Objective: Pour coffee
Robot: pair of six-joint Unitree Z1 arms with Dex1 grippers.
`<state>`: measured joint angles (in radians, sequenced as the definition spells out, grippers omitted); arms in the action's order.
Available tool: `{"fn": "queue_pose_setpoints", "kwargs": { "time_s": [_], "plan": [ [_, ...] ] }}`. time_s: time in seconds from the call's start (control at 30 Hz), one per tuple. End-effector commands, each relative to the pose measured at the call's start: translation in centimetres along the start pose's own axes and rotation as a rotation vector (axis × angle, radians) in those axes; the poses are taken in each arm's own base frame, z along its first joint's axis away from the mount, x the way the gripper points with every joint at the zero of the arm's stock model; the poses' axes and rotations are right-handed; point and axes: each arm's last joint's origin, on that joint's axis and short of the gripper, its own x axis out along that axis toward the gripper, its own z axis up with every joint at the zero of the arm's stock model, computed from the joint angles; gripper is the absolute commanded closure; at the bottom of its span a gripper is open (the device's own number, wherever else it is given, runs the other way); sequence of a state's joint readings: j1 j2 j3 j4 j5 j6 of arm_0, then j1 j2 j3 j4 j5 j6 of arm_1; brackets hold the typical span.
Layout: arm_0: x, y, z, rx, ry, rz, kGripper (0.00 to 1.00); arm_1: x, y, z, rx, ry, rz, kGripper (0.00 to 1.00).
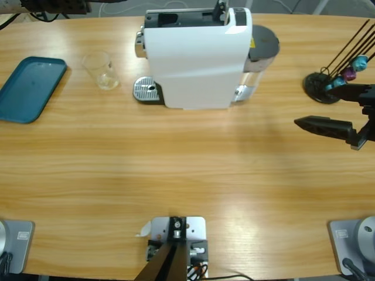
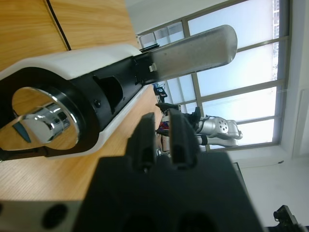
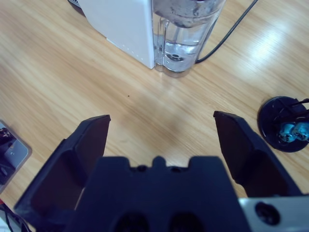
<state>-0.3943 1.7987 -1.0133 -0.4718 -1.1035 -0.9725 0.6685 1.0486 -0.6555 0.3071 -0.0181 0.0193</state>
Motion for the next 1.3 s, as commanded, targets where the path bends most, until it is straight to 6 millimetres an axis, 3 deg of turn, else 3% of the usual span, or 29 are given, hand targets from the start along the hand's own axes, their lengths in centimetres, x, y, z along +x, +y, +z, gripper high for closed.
{"fn": "queue_pose_setpoints", "kwargs": {
  "time_s": [0.03,0.17,0.23,0.27,0.37,0.47,0.67,0.73,0.93,1.03,1.07,1.3],
  "plan": [
    [-1.5,-3.5,-2.1,0.17,-0.113,0.062,0.777,0.7,-0.2,-0.7,0.015,0.043,-0.03,0.069],
    [-4.6,-7.6,-5.1,0.372,-0.249,0.291,0.777,0.8,-0.3,-0.7,0.015,0.047,-0.044,0.083],
    [-6.0,-9.9,-7.0,0.495,-0.276,0.512,0.776,0.8,-0.3,-0.7,0.016,0.048,-0.054,0.111],
    [-6.3,-10.7,-7.8,0.552,-0.263,0.63,0.722,0.7,-0.4,-0.7,0.019,0.047,-0.062,0.115],
    [-7.1,-11.5,-10.2,0.694,-0.226,0.912,0.347,0.6,-0.7,-0.9,0.048,0.052,-0.125,0.147],
    [-8.7,-11.6,-12.2,0.754,-0.208,1.04,0.157,0.5,-1.2,-1.0,0.098,0.06,-0.23,0.166],
    [-10.9,-12.2,-15.3,0.819,-0.148,1.051,0.147,2.0,-1.4,0.6,0.125,0.1,-0.273,0.204],
    [-11.0,-12.1,-15.6,0.822,-0.144,1.051,0.146,1.8,-1.5,0.9,0.186,0.15,-0.307,0.103],
    [-13.4,-12.5,-18.3,0.859,-0.164,1.092,0.127,-2.1,-3.9,0.0,0.429,-0.003,-0.473,0.046],
    [-14.6,-12.7,-20.2,0.893,-0.122,1.042,0.087,-4.0,-4.9,-1.5,0.542,-0.115,-0.5,0.072],
    [-14.7,-12.6,-20.4,0.893,-0.122,1.041,0.087,-4.2,-5.1,-1.6,0.55,-0.124,-0.509,0.15],
    [-13.5,-11.6,-19.4,0.875,-0.057,1.07,0.087,-2.3,-7.2,-1.2,0.576,-0.112,-0.521,0.207]
  ]
}}
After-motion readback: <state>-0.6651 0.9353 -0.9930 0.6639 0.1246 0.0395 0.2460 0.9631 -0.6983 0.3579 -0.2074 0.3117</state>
